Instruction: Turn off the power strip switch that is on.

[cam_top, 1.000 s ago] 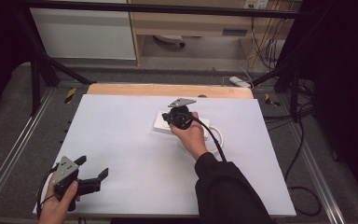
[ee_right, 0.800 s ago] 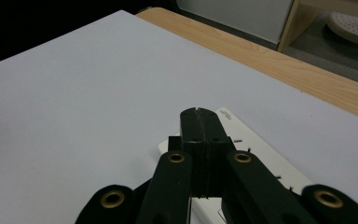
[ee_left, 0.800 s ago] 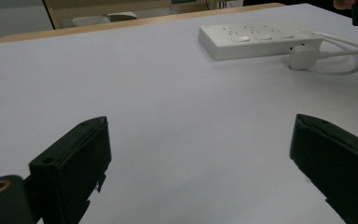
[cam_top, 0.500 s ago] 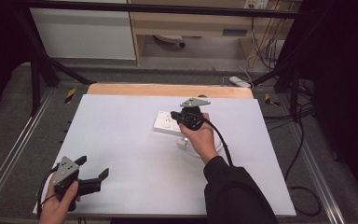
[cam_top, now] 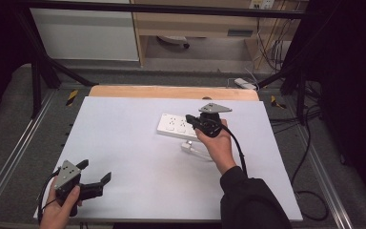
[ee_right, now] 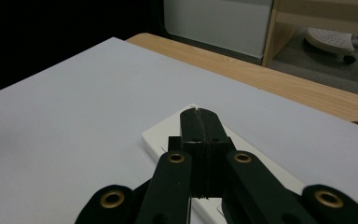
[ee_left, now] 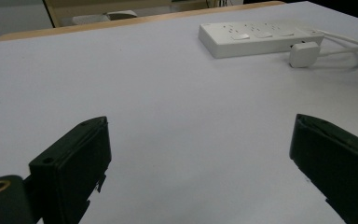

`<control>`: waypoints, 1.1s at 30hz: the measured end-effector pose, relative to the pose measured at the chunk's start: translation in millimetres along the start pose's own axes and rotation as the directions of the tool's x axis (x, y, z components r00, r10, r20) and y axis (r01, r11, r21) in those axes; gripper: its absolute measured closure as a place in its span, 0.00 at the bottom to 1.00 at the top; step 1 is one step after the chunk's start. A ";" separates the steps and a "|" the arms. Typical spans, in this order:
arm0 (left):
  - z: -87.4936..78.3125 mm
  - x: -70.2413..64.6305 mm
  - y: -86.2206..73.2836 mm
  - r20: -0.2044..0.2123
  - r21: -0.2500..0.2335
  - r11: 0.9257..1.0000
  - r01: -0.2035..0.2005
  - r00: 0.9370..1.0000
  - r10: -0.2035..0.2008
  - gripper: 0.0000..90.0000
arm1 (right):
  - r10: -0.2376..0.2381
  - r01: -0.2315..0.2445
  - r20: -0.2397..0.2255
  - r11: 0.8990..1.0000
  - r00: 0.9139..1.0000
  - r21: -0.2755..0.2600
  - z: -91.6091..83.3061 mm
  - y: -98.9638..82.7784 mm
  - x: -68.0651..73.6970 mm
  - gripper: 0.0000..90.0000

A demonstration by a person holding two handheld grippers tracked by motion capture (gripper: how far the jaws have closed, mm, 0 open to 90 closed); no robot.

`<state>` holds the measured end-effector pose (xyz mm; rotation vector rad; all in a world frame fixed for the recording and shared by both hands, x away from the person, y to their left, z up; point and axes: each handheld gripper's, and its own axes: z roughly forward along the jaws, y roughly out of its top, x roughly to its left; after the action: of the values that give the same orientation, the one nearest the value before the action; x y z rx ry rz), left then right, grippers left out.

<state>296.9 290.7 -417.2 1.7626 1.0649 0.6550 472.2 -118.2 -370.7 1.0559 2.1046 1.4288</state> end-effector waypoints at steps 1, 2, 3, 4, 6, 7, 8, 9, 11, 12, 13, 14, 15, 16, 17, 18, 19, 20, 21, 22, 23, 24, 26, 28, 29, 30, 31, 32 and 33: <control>-0.1 0.4 -0.1 -0.001 0.000 1.000 0.000 1.000 0.000 0.06 | 0.002 -0.002 0.002 1.000 1.000 -0.004 -2.4 -0.6 -1.0 1.00; -0.1 0.5 -0.1 -0.003 0.000 1.000 0.000 1.000 0.000 0.06 | 0.001 -0.001 0.007 1.000 1.000 -0.007 -5.1 -1.4 -2.3 1.00; -0.2 0.6 -0.1 -0.003 0.000 1.000 0.000 1.000 0.000 0.06 | -0.002 0.002 0.015 1.000 1.000 -0.007 -6.5 -2.0 -3.3 1.00; -0.3 0.5 -0.1 -0.003 0.000 1.000 0.000 1.000 0.000 0.06 | -0.004 0.004 0.026 1.000 1.000 -0.005 -8.5 -3.0 -4.5 1.00; -0.4 0.5 -0.2 -0.002 0.001 1.000 -0.001 1.000 0.001 0.06 | 0.004 -0.003 0.028 1.000 1.000 -0.015 -12.8 -5.0 -7.3 0.98; -0.4 0.4 -0.3 -0.003 0.001 1.000 0.000 1.000 0.000 0.06 | 0.007 -0.006 0.030 1.000 1.000 -0.020 -16.1 -6.1 -8.8 0.97; -0.4 0.6 -0.6 -0.005 0.003 1.000 0.001 1.000 -0.001 0.06 | 0.008 -0.007 0.030 1.000 1.000 -0.021 -18.2 -6.7 -9.5 0.95; -0.4 0.5 -1.1 -0.006 0.005 1.000 0.006 1.000 -0.006 0.06 | 0.008 -0.007 0.031 1.000 0.999 -0.025 -21.0 -7.4 -10.2 0.93; -1.3 0.4 -1.6 -0.006 0.004 1.000 0.006 1.000 -0.006 0.06 | 0.016 -0.015 0.036 0.999 0.999 -0.035 -27.4 -8.6 -11.2 0.88; -1.4 0.5 -1.5 -0.007 0.002 1.000 0.008 1.000 -0.008 0.06 | 0.025 -0.024 0.031 0.999 0.999 -0.041 -30.7 -9.1 -11.5 0.85; -1.3 0.6 -1.4 -0.007 0.001 1.000 0.009 1.000 -0.009 0.06 | 0.025 -0.024 0.032 0.999 0.999 -0.049 -33.6 -9.4 -11.3 0.82; -1.2 0.5 -1.4 -0.007 0.002 1.000 0.009 1.000 -0.009 0.06 | 0.025 -0.023 0.033 0.998 0.999 -0.053 -36.3 -9.7 -11.1 0.78; -1.3 0.4 -1.5 -0.006 0.003 1.000 0.007 1.000 -0.007 0.06 | 0.030 -0.028 0.034 0.998 0.999 -0.061 -39.6 -9.9 -11.1 0.73; -1.3 0.2 -1.5 -0.006 0.003 1.000 0.006 1.000 -0.006 0.06 | 0.038 -0.036 0.035 0.997 0.999 -0.066 -41.8 -9.9 -10.9 0.69; -1.1 0.1 -1.5 -0.006 0.003 1.000 0.005 1.000 -0.005 0.06 | 0.040 -0.037 0.042 0.997 0.998 -0.070 -44.3 -9.9 -10.9 0.66; -0.9 0.1 -1.4 -0.007 0.004 1.000 0.005 1.000 -0.005 0.06 | 0.037 -0.033 0.054 0.997 0.998 -0.071 -46.4 -10.0 -11.2 0.61; -0.8 0.0 -1.3 -0.009 0.005 1.000 0.005 1.000 -0.005 0.06 | 0.041 -0.037 0.061 0.997 0.997 -0.073 -48.0 -10.3 -11.6 0.57; -0.8 -0.2 -1.3 -0.009 0.005 1.000 0.004 1.000 -0.003 0.06 | 0.050 -0.046 0.063 0.996 0.997 -0.074 -50.0 -10.5 -12.1 0.53; -0.9 -0.5 -1.4 -0.007 0.005 1.000 0.004 1.000 -0.004 0.06 | 0.050 -0.045 0.069 0.996 0.996 -0.075 -51.9 -10.5 -12.4 0.50; -0.9 -0.5 -1.4 -0.005 0.004 1.000 0.004 1.000 -0.004 0.06 | 0.051 -0.045 0.075 0.996 0.996 -0.079 -54.3 -10.4 -12.7 0.46; -0.9 -0.4 -1.4 -0.007 0.004 1.000 0.004 1.000 -0.003 0.06 | 0.055 -0.048 0.079 0.995 0.995 -0.088 -56.6 -10.2 -13.0 0.42; -1.0 -0.3 -1.3 -0.007 0.004 1.000 0.004 1.000 -0.004 0.06 | 0.057 -0.050 0.080 0.995 0.995 -0.092 -58.5 -9.8 -13.2 0.38; -1.1 -0.3 -1.4 -0.007 0.003 1.000 0.007 1.000 -0.007 0.06 | 0.060 -0.051 0.087 0.994 0.994 -0.100 -63.9 -8.9 -14.0 0.29; -1.2 -0.2 -1.5 -0.006 0.002 1.000 0.006 1.000 -0.006 0.06 | 0.067 -0.058 0.092 0.993 0.993 -0.101 -69.3 -8.2 -14.8 0.22; -1.3 -0.2 -1.4 -0.006 0.000 1.000 0.008 1.000 -0.008 0.06 | 0.066 -0.056 0.096 0.993 0.993 -0.105 -72.4 -8.2 -15.3 0.18; -1.4 -0.2 -1.4 -0.005 -0.001 1.000 0.008 1.000 -0.008 0.06 | 0.068 -0.057 0.099 0.993 0.993 -0.106 -75.4 -8.3 -15.7 0.15; -1.4 -0.3 -1.4 -0.005 -0.001 1.000 0.010 1.000 -0.010 0.06 | 0.067 -0.056 0.100 0.992 0.993 -0.109 -78.5 -8.4 -16.2 0.12; -1.7 -0.2 -1.4 -0.006 -0.001 1.000 0.009 1.000 -0.009 0.06 | 0.064 -0.052 0.105 0.992 0.992 -0.112 -81.6 -8.7 -16.9 0.10; -2.1 -0.1 -1.3 -0.010 -0.002 1.000 0.008 1.000 -0.008 0.06 | 0.063 -0.051 0.108 0.992 0.992 -0.116 -84.6 -9.3 -17.2 0.09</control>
<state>294.7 291.8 -417.5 1.7544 1.0773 0.6600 423.0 -185.4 -346.2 1.1328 1.9070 1.4612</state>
